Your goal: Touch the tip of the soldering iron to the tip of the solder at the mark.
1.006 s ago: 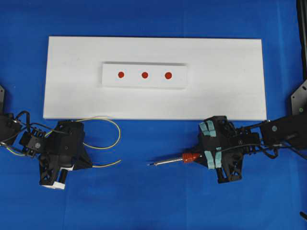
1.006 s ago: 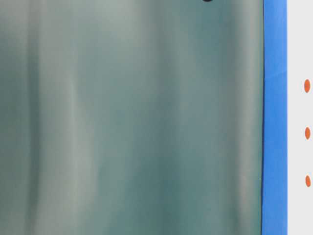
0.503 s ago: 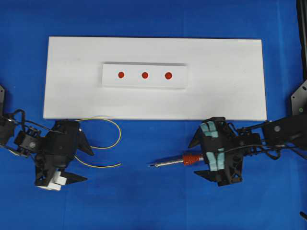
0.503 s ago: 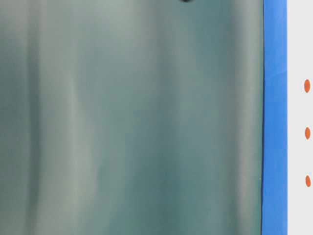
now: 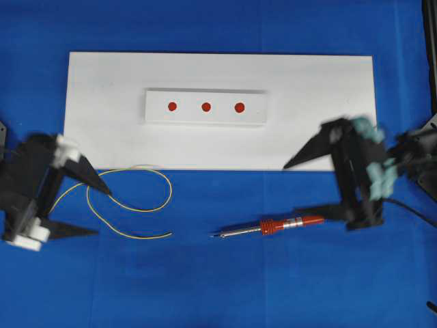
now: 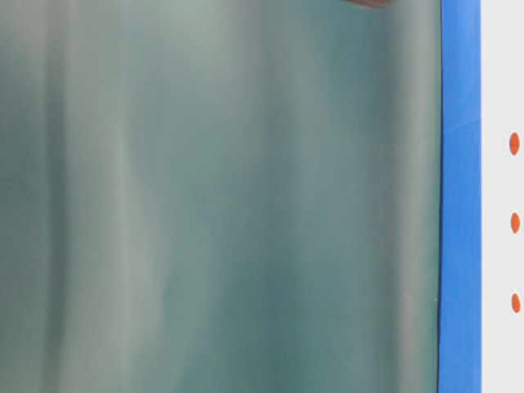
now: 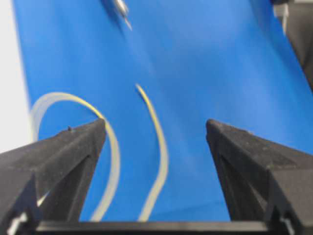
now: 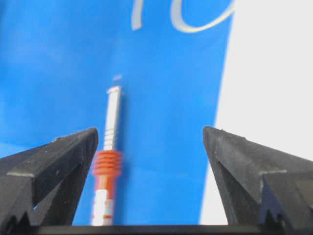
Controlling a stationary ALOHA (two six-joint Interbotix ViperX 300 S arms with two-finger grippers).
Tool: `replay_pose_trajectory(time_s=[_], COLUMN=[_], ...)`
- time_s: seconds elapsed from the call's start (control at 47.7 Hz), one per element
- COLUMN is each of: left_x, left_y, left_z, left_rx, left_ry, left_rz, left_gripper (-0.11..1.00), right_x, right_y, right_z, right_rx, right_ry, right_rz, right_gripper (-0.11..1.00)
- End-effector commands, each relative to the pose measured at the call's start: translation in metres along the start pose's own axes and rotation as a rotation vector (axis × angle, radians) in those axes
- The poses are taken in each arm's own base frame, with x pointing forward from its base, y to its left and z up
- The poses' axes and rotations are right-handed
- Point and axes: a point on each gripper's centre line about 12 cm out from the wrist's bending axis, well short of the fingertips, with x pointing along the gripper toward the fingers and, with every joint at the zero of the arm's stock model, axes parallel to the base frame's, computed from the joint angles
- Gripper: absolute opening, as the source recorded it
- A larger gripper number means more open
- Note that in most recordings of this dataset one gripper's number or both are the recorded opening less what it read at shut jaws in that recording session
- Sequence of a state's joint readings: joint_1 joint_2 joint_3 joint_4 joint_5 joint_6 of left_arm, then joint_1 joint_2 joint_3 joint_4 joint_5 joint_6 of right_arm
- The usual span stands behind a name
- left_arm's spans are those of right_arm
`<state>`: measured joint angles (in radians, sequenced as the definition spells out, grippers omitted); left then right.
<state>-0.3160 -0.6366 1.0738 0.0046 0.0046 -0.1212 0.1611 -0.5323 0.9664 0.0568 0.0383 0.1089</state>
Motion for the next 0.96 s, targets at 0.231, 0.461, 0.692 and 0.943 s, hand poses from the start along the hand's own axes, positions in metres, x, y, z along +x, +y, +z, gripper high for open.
replay_pose_trajectory(time_s=[0.231, 0.461, 0.692, 0.943], left_x=[-0.067, -0.092, -0.093, -0.090], left_y=[0.030, 0.048, 0.059, 0.060], left_z=[0.018, -0.002, -0.026, -0.038], left_rx=[0.076, 0.086, 0.049, 0.045], left_ry=[-0.231, -0.274, -0.247, -0.236], left_rz=[0.141, 0.265, 0.330, 0.330], left_gripper=[0.78, 0.78, 0.78, 0.78], right_x=[-0.075, -0.096, -0.088, -0.078], right_y=[-0.036, -0.054, -0.059, -0.062], right_z=[0.019, -0.015, -0.046, -0.057], right_rx=[-0.039, -0.009, 0.014, 0.020], right_ry=[-0.223, -0.266, -0.277, -0.263], right_rz=[-0.143, -0.231, -0.236, -0.234], right_gripper=[0.82, 0.82, 0.82, 0.82])
